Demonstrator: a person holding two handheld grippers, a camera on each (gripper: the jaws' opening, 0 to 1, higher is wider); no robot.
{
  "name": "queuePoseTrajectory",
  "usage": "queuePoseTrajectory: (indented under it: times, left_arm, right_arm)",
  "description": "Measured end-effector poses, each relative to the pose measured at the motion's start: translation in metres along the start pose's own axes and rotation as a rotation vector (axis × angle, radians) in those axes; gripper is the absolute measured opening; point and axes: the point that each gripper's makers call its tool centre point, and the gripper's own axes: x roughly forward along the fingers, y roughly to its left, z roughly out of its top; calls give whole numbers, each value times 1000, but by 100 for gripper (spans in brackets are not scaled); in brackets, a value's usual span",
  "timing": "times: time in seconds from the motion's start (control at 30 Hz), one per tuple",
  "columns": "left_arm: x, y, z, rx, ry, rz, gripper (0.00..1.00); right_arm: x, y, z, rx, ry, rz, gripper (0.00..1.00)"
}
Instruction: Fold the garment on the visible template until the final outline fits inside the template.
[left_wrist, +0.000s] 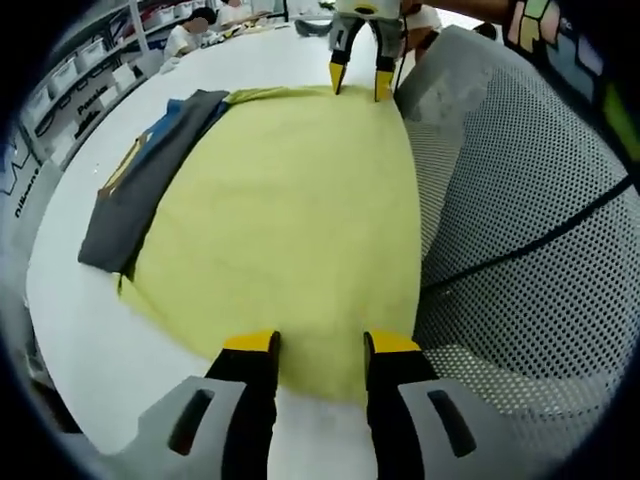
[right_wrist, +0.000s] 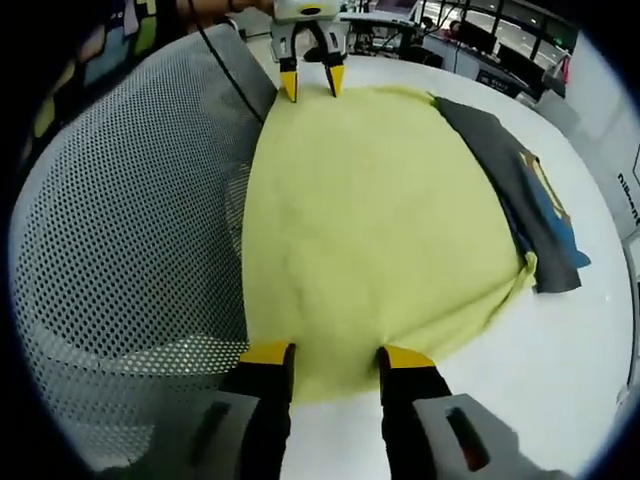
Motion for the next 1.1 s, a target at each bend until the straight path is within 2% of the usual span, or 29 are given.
queuePoseTrajectory:
  times: [0.07,0.13,0.17,0.2,0.27,0.33,0.4,0.53,0.63,0.67,0.7,0.73,0.93,0.97,1.1]
  left_arm:
    - [0,1,1,-12,-12,15,19]
    - [1,6,3,-19,-35,57,6]
    - [1,11,3,-5,-36,89,0]
    - [1,12,3,0,-32,100,0]
    - [1,11,3,-12,-25,89,0]
    - [0,11,3,-8,-11,95,0]
    - [-2,7,3,-99,-10,78,0]
    - [-11,5,6,-102,-4,74,0]
    - [-20,0,9,-152,18,52,0]
    - [-23,-3,9,-166,24,42,0]
    - [-26,-7,9,-229,40,23,0]
    - [-28,-10,10,-249,43,9,0]
    - [-38,-21,10,-276,82,-45,0]
    - [-43,-28,12,-298,97,-72,0]
    - [-50,-33,15,-353,100,-83,0]
  right_arm:
    - [-1,-2,-1,5,6,-11,14]
    - [-1,-14,-5,28,28,-83,0]
    - [-1,-18,-6,28,27,-104,0]
    - [0,-12,-5,96,14,-76,0]
    - [0,-13,-4,77,16,-79,0]
    - [-1,-11,-6,125,27,-69,0]
    - [-3,-9,-5,190,22,-59,0]
    - [-15,-7,0,236,11,-42,0]
    - [-27,-1,6,287,3,-11,0]
    - [-31,1,7,289,2,-2,0]
    - [-35,6,9,284,8,17,0]
    - [-36,7,9,283,12,25,0]
    - [-46,23,13,282,44,99,0]
    - [-53,30,16,301,58,128,0]
    - [-60,34,16,286,71,137,0]
